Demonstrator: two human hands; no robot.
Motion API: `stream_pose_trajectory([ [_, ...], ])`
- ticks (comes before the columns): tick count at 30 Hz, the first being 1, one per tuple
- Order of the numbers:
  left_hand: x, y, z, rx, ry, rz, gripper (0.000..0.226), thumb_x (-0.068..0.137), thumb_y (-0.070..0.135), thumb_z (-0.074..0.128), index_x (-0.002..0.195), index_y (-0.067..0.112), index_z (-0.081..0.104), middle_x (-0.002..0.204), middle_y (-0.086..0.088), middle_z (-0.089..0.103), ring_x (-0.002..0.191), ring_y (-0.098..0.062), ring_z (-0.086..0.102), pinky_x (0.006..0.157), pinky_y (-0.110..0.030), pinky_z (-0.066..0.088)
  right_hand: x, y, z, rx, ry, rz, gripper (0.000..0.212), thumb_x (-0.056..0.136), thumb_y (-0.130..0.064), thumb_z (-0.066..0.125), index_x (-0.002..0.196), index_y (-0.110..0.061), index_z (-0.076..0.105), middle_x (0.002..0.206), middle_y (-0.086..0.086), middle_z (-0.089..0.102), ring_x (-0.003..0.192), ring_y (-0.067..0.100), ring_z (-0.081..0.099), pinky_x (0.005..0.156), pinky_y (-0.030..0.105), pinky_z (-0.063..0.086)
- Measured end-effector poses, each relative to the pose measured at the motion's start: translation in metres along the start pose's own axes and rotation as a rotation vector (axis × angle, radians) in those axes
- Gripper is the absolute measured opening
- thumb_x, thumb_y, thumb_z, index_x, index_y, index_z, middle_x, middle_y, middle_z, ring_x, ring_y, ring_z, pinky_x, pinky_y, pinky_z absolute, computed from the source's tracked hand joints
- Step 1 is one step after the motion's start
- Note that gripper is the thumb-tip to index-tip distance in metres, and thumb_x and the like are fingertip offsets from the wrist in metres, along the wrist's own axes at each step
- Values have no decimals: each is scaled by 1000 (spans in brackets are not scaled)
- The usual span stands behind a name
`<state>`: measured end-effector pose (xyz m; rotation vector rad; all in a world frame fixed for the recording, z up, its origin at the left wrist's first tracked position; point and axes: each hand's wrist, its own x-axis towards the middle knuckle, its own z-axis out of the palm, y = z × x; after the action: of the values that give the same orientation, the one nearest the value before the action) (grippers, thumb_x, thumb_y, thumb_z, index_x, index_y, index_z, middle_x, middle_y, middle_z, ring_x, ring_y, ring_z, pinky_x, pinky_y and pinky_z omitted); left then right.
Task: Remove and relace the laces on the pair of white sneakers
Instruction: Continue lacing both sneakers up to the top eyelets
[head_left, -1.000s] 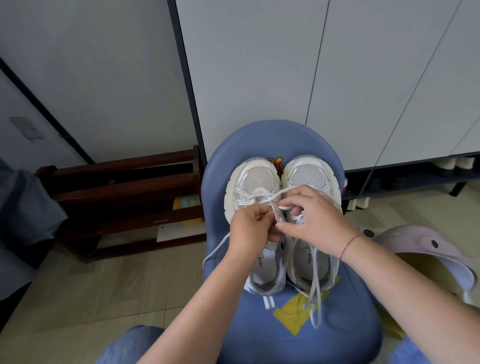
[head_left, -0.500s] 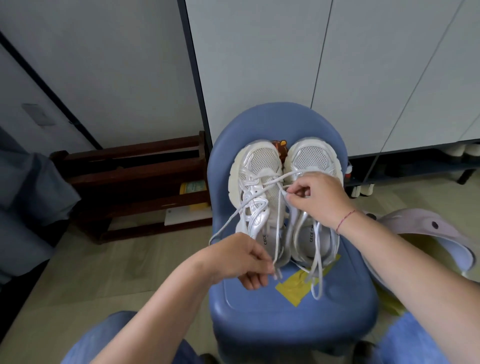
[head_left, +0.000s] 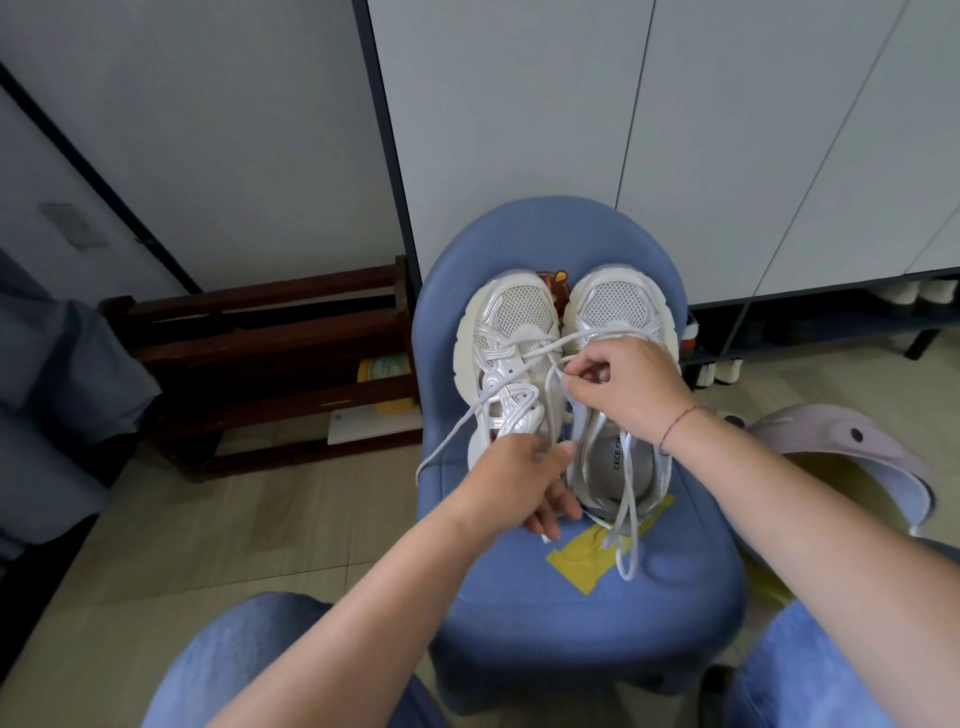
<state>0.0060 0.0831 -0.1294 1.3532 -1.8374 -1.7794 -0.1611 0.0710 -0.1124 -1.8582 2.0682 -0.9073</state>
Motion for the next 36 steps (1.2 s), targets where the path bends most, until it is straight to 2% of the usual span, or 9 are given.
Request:
stream_pose_trajectory([
  [3,6,0,15,-62,16,-40,33,106,29,41,116,-2,47,67,-9,66,37,-14,53,39,-20,41,-1,0,0,6,-4,-2,5,81,-27,69,80,-23,73,62,-20,56,58,-4,47,77,29,44],
  [6,10,3,23,-177,82,-74,26,107,27,40,97,5,52,64,-9,64,37,-15,53,38,-20,43,-1,1,1,13,3,-9,5,81,-26,70,79,-23,73,61,-21,56,57,-5,47,75,26,43],
  [12,16,8,25,-679,114,-164,21,105,21,46,88,8,50,51,-3,59,35,-9,47,34,-16,36,1,2,0,15,-3,-19,7,81,-27,70,74,-28,69,61,-20,57,57,-4,48,74,26,42],
  [14,16,7,23,-737,103,-166,25,104,23,49,83,10,50,51,-1,55,36,-8,44,34,-15,34,1,2,0,15,-7,-24,8,81,-28,70,73,-29,68,61,-20,57,57,-4,48,73,25,41],
  [19,16,7,22,-806,67,-121,22,103,26,51,86,11,56,51,2,50,36,-5,40,33,-12,29,1,2,0,13,-8,-29,6,80,-29,71,74,-28,69,62,-19,58,58,-3,48,74,27,44],
  [26,12,1,11,-524,-71,-27,24,101,18,52,79,10,59,49,4,44,33,-4,31,32,-13,22,2,5,-2,31,-16,-27,5,82,-26,71,81,-22,74,60,-22,53,56,-5,47,65,18,34],
  [30,3,-7,-3,-207,-294,-69,22,100,20,54,81,13,64,50,6,46,38,-3,27,38,-14,18,2,5,-3,26,-23,-20,7,83,-26,70,84,-22,75,63,-22,55,58,-4,47,70,21,34],
  [33,-10,-15,-2,-23,-549,-96,22,99,19,55,80,16,66,50,7,48,38,-3,27,42,-15,18,2,4,-3,14,-23,-19,7,82,-28,71,82,-22,75,60,-22,53,58,-3,47,71,23,35],
  [36,-20,-26,7,156,-701,-127,23,99,18,57,79,19,67,50,10,51,38,-3,28,42,-15,19,4,4,-2,20,-35,-10,6,81,-28,71,77,-26,74,61,-18,57,61,2,50,82,34,45],
])
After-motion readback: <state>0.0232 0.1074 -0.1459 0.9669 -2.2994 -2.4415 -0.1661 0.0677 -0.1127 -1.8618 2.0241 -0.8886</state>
